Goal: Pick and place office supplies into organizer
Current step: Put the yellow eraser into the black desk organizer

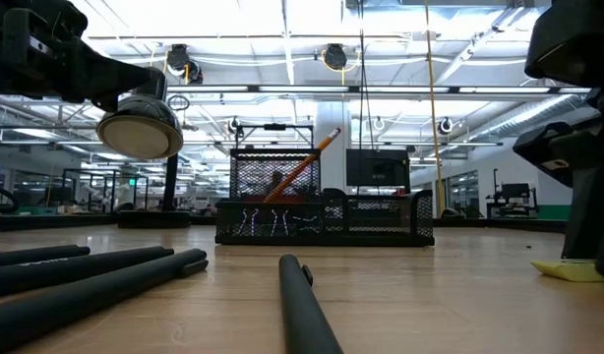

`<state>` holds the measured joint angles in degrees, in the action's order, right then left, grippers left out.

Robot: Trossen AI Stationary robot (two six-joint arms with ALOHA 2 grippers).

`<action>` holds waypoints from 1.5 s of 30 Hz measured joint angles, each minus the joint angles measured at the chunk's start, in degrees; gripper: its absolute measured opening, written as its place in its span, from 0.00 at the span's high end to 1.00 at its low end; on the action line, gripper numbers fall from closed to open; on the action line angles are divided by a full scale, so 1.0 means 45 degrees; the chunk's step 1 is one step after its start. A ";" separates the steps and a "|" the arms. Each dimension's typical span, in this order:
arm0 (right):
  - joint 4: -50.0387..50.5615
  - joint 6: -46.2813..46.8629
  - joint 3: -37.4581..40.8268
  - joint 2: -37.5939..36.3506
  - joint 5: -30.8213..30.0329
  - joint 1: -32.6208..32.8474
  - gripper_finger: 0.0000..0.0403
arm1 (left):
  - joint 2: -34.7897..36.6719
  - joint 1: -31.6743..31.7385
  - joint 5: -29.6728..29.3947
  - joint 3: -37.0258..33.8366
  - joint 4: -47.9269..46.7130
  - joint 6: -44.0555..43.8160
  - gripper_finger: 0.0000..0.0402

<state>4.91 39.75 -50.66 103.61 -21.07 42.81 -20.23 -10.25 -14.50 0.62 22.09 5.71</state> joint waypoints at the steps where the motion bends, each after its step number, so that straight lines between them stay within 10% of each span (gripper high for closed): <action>1: 0.0005 -0.0168 -0.0005 -0.0038 -0.0011 -0.0015 0.89 | 0.0000 -0.0003 0.0000 0.0000 0.0000 -0.0002 0.95; 26: -0.5348 -0.7775 -0.0038 -0.1855 0.1062 -0.4045 0.89 | 0.0000 -0.0002 0.0000 0.0000 0.0001 0.0121 0.95; 45: -0.4403 -0.9281 -0.1926 0.0751 0.1391 -0.7387 0.89 | 0.0000 -0.0003 -0.0180 -0.0004 0.0010 0.0356 0.95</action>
<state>-14.90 -2.02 -59.32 106.99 -14.82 9.57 -20.23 -10.26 -15.31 0.60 22.13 7.31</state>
